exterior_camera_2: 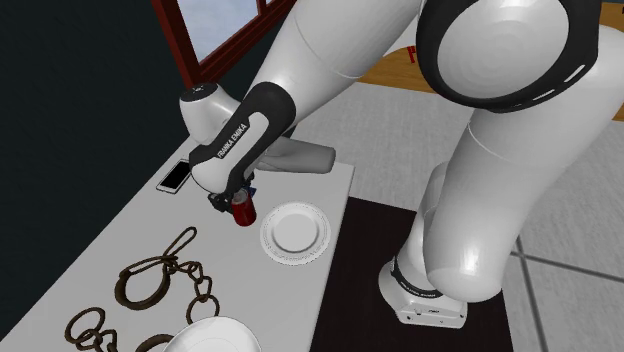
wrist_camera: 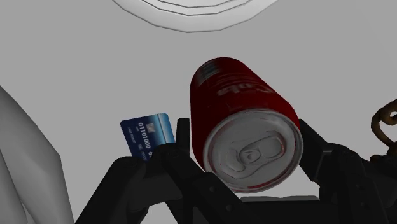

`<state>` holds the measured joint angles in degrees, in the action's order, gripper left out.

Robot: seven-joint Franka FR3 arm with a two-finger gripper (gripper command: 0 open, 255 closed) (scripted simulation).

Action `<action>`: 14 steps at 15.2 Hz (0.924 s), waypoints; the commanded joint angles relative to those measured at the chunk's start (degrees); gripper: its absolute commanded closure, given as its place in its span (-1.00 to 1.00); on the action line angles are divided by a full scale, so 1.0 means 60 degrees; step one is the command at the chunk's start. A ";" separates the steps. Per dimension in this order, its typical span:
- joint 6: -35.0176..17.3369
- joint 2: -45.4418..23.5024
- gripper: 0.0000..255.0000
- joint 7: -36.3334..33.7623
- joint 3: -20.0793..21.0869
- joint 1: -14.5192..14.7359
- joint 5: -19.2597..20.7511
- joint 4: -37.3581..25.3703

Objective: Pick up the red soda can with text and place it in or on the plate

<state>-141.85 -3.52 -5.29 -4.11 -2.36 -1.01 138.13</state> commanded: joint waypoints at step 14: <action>0.0790 0.0593 1.00 -0.0061 -0.0006 0.0003 0.0078 -0.0184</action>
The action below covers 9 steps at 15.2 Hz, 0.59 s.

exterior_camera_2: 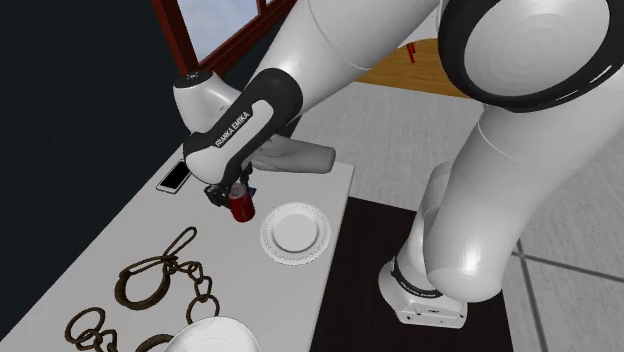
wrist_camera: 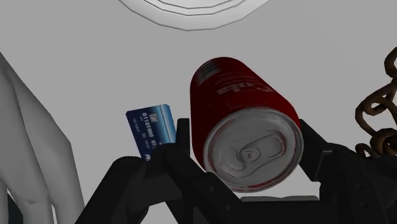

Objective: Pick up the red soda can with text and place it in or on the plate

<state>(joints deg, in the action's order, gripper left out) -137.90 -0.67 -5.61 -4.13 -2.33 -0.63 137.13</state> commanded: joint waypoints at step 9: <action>0.1328 0.0882 1.00 -0.0072 0.0002 -0.0005 0.0096 -0.0448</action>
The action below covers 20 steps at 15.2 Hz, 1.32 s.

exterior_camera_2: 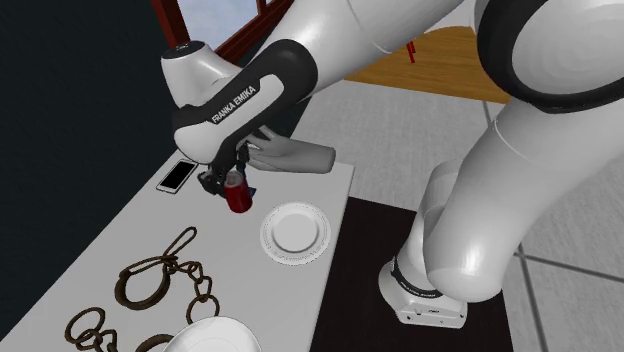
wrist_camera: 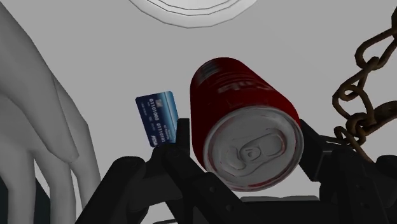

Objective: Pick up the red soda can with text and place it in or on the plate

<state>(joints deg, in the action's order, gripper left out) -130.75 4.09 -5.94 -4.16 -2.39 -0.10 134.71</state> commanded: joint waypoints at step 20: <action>0.1071 0.5306 1.00 0.0000 -0.0065 -0.0347 0.0478 0.4231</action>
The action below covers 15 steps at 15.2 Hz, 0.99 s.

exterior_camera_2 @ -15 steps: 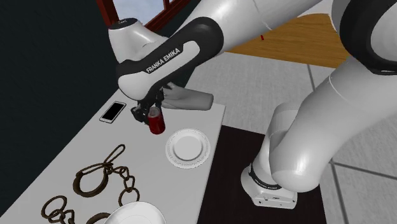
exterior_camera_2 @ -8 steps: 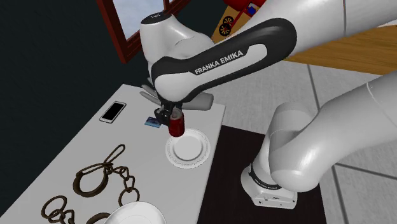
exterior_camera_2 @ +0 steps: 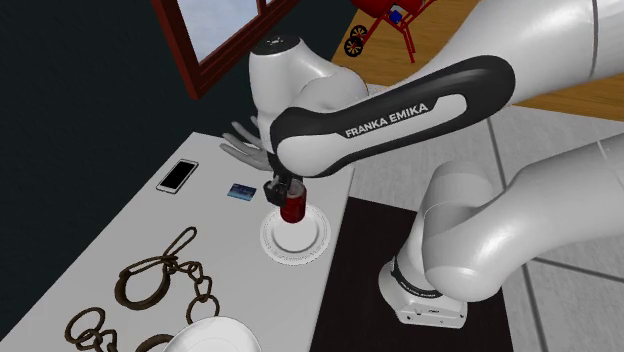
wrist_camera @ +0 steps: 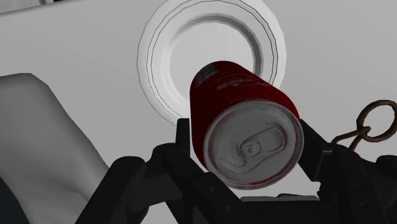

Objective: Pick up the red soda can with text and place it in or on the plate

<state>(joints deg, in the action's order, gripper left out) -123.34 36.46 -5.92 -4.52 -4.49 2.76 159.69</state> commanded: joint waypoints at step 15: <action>-0.2792 -0.1734 1.00 0.0027 -0.0116 0.0021 0.0035 0.1050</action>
<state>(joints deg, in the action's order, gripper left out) -139.21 26.55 -5.74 -5.21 -4.39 2.98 165.68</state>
